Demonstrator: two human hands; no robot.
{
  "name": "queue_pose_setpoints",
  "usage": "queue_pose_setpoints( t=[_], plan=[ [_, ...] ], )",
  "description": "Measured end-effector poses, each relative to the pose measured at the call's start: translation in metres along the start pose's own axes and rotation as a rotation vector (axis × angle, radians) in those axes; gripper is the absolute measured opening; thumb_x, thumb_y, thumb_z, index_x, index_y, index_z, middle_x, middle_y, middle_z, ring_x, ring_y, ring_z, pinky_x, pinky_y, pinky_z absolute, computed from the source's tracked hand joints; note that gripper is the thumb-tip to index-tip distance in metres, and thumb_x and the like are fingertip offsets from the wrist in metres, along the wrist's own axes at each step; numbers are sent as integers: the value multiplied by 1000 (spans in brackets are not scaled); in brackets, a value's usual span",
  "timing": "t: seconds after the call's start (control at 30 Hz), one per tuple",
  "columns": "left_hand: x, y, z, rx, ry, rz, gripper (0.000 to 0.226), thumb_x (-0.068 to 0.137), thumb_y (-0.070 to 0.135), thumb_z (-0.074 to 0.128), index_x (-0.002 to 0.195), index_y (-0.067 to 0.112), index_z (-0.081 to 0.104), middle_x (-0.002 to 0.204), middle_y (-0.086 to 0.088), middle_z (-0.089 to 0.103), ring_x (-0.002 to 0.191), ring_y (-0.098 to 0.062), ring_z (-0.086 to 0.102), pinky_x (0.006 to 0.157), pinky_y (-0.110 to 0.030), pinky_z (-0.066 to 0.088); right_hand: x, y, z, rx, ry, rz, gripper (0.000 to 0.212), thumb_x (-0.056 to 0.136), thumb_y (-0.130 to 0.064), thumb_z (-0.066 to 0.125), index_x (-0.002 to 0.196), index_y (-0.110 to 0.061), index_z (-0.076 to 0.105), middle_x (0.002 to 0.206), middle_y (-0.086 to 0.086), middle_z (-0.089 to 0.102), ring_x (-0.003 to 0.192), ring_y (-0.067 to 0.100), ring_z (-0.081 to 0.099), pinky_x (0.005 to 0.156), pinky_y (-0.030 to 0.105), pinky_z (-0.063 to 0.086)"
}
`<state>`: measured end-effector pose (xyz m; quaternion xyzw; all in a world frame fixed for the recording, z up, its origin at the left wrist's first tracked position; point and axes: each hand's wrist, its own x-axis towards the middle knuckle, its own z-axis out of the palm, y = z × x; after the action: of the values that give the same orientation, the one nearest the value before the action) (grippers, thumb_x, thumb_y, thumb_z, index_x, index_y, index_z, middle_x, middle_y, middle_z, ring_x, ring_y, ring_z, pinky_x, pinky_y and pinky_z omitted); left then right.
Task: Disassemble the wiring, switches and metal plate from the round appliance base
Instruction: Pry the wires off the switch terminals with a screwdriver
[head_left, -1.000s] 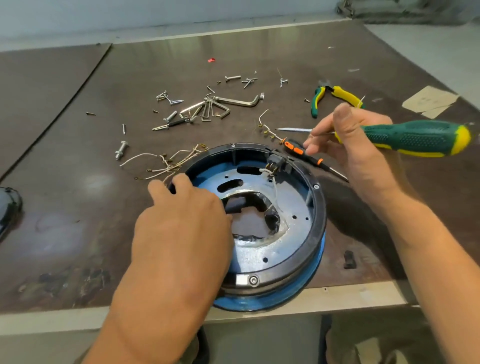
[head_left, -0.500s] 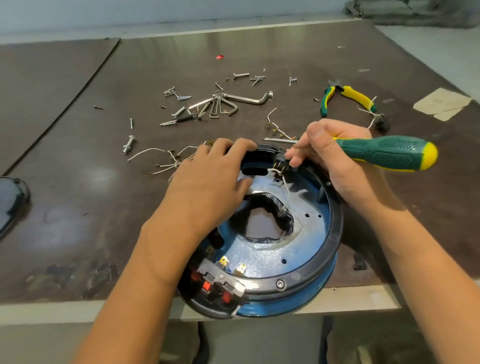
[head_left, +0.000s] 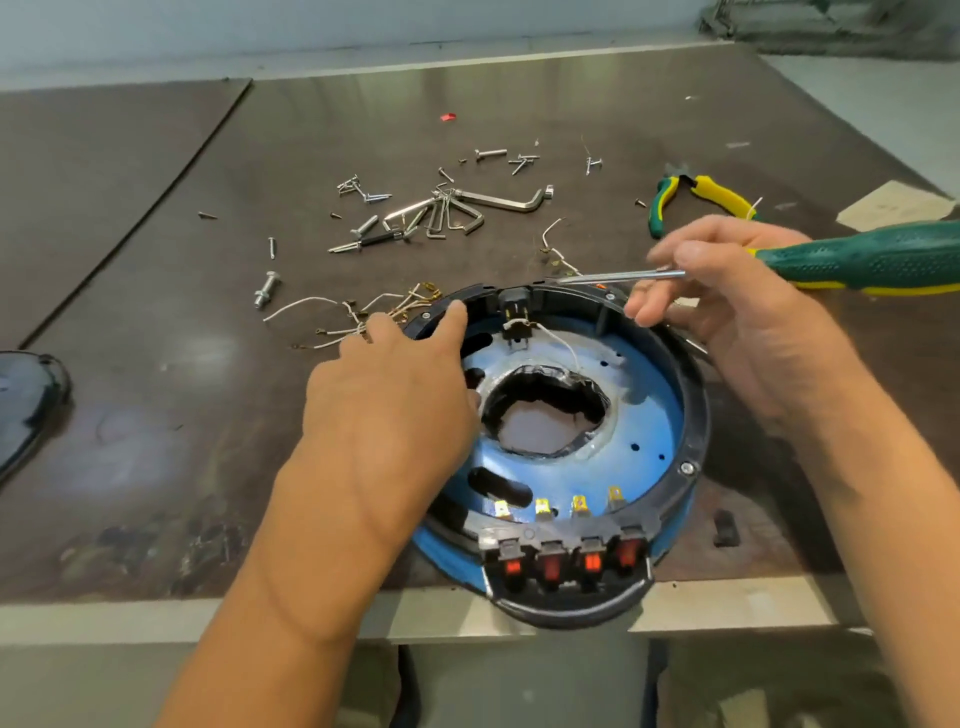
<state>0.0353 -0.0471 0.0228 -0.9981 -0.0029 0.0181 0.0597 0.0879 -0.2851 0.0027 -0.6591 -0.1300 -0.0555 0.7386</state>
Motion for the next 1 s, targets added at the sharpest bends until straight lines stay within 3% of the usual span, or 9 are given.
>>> queue_pose_setpoints(
  t=[0.1, 0.2, 0.37, 0.47, 0.6, 0.7, 0.8, 1.0],
  plan=[
    [12, 4, -7, -164, 89, 46, 52, 93, 53, 53, 138, 30, 39, 135, -11, 37, 120, -35, 44, 87, -46, 43, 2, 3, -2, -47, -4, 2, 18, 91, -18, 60, 74, -14, 63, 62, 10, 67, 70, 31, 67, 77, 40, 54],
    [28, 9, -9, -400, 152, 151, 35, 89, 41, 66, 118, 24, 57, 140, -5, 40, 124, -27, 45, 97, -45, 45, 2, 7, 4, -65, -24, -13, 25, 92, -20, 62, 68, -17, 61, 59, 9, 64, 65, 30, 62, 73, 34, 49],
    [45, 13, 0, -534, 214, 226, 1, 89, 23, 67, 89, 22, 67, 122, 4, 58, 104, -16, 58, 85, -29, 43, 2, 10, 17, -79, -50, -44, 28, 95, -17, 60, 69, -10, 60, 54, 3, 59, 61, 28, 59, 69, 25, 52],
    [47, 13, 2, -564, 222, 236, 4, 88, 20, 68, 90, 23, 69, 116, 6, 59, 101, -14, 58, 85, -29, 46, 1, 10, 16, -129, -67, -59, 29, 97, -18, 61, 73, -1, 59, 56, 6, 61, 64, 27, 63, 73, 26, 53],
    [46, 11, 1, -576, 203, 248, 7, 87, 19, 71, 93, 23, 71, 116, 6, 59, 99, -13, 58, 86, -28, 48, -1, 6, 15, -170, -109, -64, 30, 99, -22, 60, 72, -9, 60, 59, 6, 64, 67, 26, 66, 77, 25, 52],
    [43, 11, -2, -579, 177, 279, 8, 85, 22, 74, 93, 24, 73, 112, 6, 58, 99, -14, 58, 88, -30, 50, -4, 2, 13, -229, -155, -104, 37, 101, -27, 59, 72, -5, 58, 60, 6, 64, 69, 27, 67, 77, 28, 52],
    [42, 10, -4, -583, 160, 289, 11, 82, 27, 77, 93, 26, 73, 109, 3, 56, 97, -16, 58, 89, -34, 50, -7, -2, 14, -345, -199, -153, 38, 104, -27, 58, 70, -12, 61, 63, 7, 66, 68, 31, 66, 73, 33, 53],
    [43, 10, -5, -583, 157, 298, 12, 83, 27, 77, 95, 26, 75, 109, 3, 56, 98, -17, 58, 90, -39, 51, -11, -10, 17, -509, -219, -167, 38, 104, -30, 55, 73, -13, 68, 66, 2, 67, 67, 18, 66, 68, 26, 50]
  ],
)
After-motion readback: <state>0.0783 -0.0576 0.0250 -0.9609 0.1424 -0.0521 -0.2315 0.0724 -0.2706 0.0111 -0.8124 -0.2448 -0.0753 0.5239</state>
